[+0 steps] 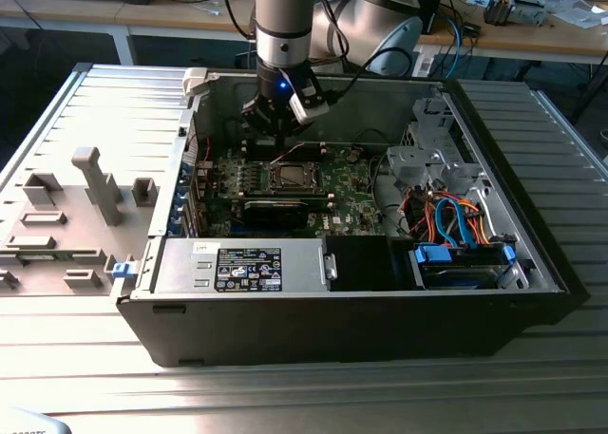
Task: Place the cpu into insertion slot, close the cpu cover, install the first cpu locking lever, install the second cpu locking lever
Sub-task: 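Install the first cpu locking lever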
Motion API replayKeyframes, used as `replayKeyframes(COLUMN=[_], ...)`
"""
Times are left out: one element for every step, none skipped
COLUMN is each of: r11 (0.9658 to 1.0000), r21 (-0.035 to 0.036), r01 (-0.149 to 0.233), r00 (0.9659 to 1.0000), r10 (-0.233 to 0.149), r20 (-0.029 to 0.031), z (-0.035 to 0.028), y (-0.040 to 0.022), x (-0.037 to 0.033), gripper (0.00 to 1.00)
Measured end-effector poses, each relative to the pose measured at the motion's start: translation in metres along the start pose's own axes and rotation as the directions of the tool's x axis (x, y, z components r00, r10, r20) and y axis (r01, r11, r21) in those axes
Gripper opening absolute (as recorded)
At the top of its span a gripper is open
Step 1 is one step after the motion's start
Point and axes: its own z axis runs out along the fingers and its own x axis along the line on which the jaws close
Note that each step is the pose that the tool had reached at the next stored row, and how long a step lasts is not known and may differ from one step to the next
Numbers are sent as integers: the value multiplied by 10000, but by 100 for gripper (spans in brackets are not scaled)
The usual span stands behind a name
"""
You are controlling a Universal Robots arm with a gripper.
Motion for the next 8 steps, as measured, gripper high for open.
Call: replayKeyframes(r11=[10000,10000,10000,10000,10000,10000,10000,10000], r21=[0,0,0,1,0,0,1,1], r01=[2,2,1,0,0,1,1,0], r00=[10000,10000,10000,10000,10000,10000,10000,10000], r10=[-2,-2,-1,0,0,-1,-1,0], r20=[0,-1,-2,-5,-6,-11,-15,-17], z=[31,60,77,89,101,122,134,143], y=[12,12,11,11,10,9,9,8], x=[-7,-11,-25,-38,-52,-85,-122,-149], gripper=[11,11,11,11,11,11,11,11])
